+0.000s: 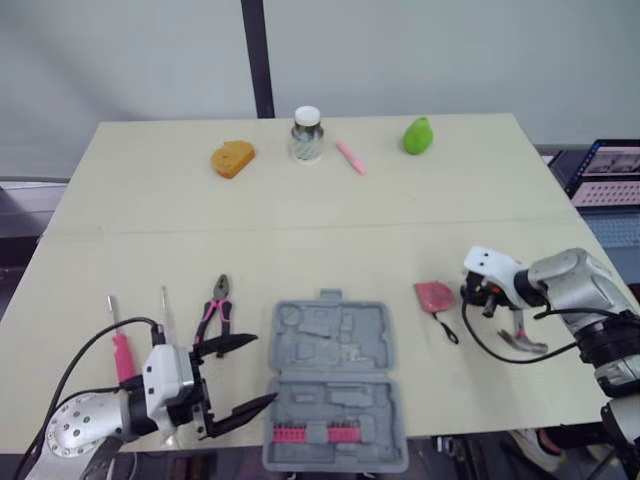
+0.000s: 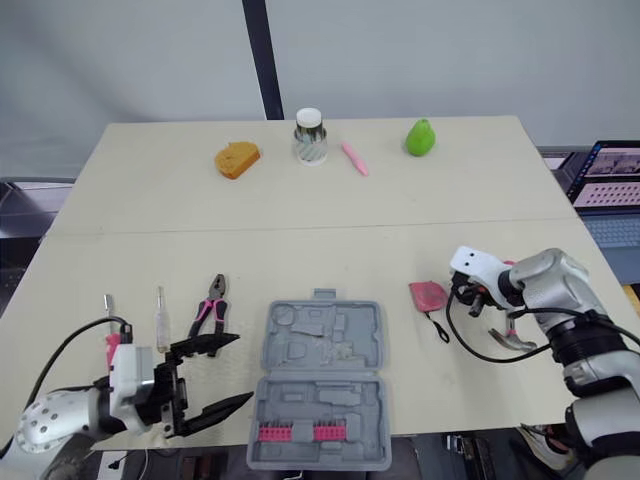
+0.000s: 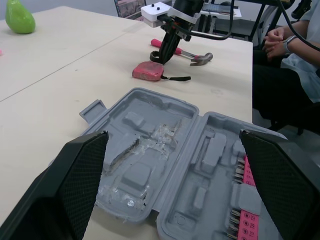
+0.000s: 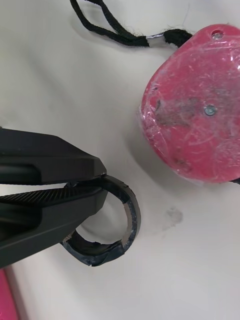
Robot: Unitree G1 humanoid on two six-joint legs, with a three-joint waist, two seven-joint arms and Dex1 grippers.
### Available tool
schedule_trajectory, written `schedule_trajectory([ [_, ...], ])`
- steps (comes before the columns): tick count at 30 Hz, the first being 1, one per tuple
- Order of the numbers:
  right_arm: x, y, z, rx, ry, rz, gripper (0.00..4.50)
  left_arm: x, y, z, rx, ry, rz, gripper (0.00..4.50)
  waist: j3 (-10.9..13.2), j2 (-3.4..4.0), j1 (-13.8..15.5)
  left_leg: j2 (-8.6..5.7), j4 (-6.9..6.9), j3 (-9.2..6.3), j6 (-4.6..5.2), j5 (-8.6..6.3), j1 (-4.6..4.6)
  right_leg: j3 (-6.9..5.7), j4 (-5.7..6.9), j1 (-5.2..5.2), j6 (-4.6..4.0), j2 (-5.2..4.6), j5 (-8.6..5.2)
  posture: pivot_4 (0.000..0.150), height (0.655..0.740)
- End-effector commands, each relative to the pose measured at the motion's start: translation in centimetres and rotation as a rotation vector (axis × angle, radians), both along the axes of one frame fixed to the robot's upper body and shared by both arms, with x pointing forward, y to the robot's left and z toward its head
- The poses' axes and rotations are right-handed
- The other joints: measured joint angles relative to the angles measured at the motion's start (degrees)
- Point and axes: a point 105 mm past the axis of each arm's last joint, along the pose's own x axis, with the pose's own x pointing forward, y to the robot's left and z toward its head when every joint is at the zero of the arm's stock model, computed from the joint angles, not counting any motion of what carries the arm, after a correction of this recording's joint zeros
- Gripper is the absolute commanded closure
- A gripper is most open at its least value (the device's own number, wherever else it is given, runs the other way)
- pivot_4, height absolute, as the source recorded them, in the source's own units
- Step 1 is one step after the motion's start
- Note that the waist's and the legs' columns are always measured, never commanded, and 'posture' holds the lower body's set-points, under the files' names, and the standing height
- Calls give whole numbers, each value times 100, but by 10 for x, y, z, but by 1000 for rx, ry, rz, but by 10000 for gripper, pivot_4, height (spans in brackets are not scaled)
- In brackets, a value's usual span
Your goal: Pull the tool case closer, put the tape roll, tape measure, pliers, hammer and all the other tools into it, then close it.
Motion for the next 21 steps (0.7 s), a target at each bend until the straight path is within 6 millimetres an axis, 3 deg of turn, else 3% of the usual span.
schedule_trajectory([
  [1,2,4,37,16,-83,31,44398,4,-2,5,-23,-29,3,0,2,4,2,0,0,1,0,0,-2,1,3,-3,0,0,0,1500,6950],
  [5,-5,18,54,42,-98,78,44398,11,-2,7,-40,-43,11,0,5,9,2,1,2,4,0,1,-20,1,6,-22,2,1,1,1500,6950],
  [9,-19,52,70,121,-91,173,44398,16,2,9,-45,-54,32,0,5,9,3,1,2,6,-1,2,-36,4,8,-42,2,0,1,1500,6950],
  [16,-41,105,75,230,-58,310,44398,19,13,8,-40,-51,78,0,6,9,2,2,4,3,-1,3,-52,1,8,-56,2,1,2,1500,6950],
  [21,-51,131,73,282,-38,367,44398,18,26,6,-36,-32,135,0,6,9,9,0,6,0,-1,3,-54,1,8,-55,4,-2,3,1500,6950],
])
